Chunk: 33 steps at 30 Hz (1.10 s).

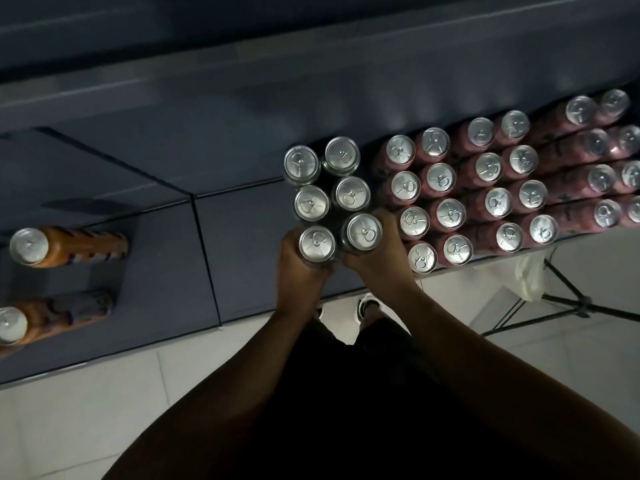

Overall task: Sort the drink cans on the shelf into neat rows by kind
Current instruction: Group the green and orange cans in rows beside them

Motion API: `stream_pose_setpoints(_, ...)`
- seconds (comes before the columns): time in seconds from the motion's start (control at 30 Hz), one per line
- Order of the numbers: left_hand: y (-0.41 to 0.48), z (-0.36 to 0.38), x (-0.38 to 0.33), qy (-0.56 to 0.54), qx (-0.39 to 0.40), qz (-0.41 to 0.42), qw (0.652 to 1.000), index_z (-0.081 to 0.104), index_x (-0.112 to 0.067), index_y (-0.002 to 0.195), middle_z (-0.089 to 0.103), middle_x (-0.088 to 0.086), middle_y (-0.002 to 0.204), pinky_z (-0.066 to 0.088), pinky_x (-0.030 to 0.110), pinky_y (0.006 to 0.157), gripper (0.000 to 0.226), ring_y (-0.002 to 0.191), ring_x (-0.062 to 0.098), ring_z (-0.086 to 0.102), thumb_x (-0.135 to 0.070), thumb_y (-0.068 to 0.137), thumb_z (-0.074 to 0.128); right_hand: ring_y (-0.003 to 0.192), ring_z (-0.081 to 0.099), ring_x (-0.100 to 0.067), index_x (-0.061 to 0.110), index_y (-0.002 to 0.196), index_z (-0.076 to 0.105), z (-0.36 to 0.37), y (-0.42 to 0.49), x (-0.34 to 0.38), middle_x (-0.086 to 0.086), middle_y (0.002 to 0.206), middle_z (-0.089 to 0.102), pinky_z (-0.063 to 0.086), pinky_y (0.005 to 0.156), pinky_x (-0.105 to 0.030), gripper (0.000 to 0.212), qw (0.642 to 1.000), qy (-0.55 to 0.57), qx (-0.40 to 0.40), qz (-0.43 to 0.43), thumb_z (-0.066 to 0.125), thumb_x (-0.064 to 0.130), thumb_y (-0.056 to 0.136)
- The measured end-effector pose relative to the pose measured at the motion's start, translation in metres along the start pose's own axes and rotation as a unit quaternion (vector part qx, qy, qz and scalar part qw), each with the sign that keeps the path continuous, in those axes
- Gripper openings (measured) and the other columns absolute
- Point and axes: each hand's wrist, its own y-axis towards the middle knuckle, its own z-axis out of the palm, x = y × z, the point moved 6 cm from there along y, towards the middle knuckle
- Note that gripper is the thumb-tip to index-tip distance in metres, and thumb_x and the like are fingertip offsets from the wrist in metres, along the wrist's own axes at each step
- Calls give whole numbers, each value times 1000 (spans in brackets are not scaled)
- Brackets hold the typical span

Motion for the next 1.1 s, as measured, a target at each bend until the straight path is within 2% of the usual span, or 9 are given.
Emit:
stream_pose_setpoints(0.17, 2, 10, 10, 7, -30, -15, 999, 52, -29, 117, 66, -5, 115, 56, 44, 89, 71, 102, 9, 66, -13, 61, 93, 86, 63, 7, 38, 112, 46, 2, 4, -12, 19, 98, 66, 44, 66, -7, 70, 1000, -17, 1, 20, 88, 10, 64)
stream_pose_setpoints(0.3, 4, 16, 14, -1, -56, -10, 998, 52, -31, 114, 64, 0, 116, 57, 48, 87, 71, 102, 11, 66, -16, 60, 96, 90, 66, -5, 38, 109, 44, 7, 7, -18, 13, 101, 68, 55, 76, -30, 67, 1000, -24, -3, 13, 89, 19, 64)
stream_pose_setpoints(0.43, 3, 14, 11, 9, -51, -9, 999, 48, -44, 109, 63, -3, 121, 56, 45, 91, 74, 106, 8, 65, -20, 59, 96, 95, 67, -11, 37, 112, 43, 6, 8, -16, 10, 107, 67, 57, 81, -42, 71, 999, -35, 0, 3, 90, 22, 61)
stream_pose_setpoints(0.6, 2, 6, 3, 67, 18, -7, 998, 48, -42, 128, 63, -13, 128, 55, 50, 94, 87, 115, 14, 64, -44, 55, 95, 107, 64, -11, 33, 124, 48, 2, 9, -11, 9, 120, 64, 56, 91, -43, 78, 997, -76, 27, -5, 93, 27, 60)
stream_pose_setpoints(0.73, -9, -11, -7, 188, 58, 45, 979, 37, -39, 142, 46, -14, 147, 48, 50, 101, 82, 129, 17, 53, -30, 76, 84, 121, 58, -15, 31, 142, 39, -7, -2, 1, 7, 135, 58, 53, 98, -43, 88, 992, -117, 50, -10, 87, 34, 67)
stream_pose_setpoints(0.83, -19, -25, -12, 257, 48, 70, 963, 32, -29, 152, 40, -7, 158, 41, 42, 105, 74, 140, 21, 44, -34, 91, 73, 120, 59, -22, 36, 142, 33, -16, -17, 15, 5, 137, 58, 53, 94, -48, 80, 982, -179, 57, -13, 75, 51, 76)
stream_pose_setpoints(0.93, -37, -35, -30, 290, 23, 127, 948, 39, -24, 149, 48, -1, 152, 38, 35, 99, 59, 135, 22, 47, -41, 98, 63, 124, 55, -29, 29, 140, 33, -25, -29, 31, 0, 139, 55, 52, 89, -48, 65, 962, -254, 67, -68, 66, 49, 88)
stream_pose_setpoints(1.03, -60, -40, -46, 320, -15, 172, 931, 41, -22, 143, 53, 3, 144, 44, 42, 98, 50, 126, 29, 53, -41, 100, 57, 141, 42, -29, 22, 147, 32, -29, -38, 49, 0, 156, 38, 45, 91, -44, 65, 932, -329, 79, -131, 60, 46, 95)
stream_pose_setpoints(1.1, -77, -42, -52, 347, -36, 169, 922, 40, -23, 144, 49, 3, 149, 43, 47, 102, 51, 130, 31, 50, -45, 100, 54, 152, 27, -27, 20, 155, 25, -29, -44, 59, 3, 166, 23, 42, 104, -47, 70, 912, -368, 87, -160, 54, 49, 97)
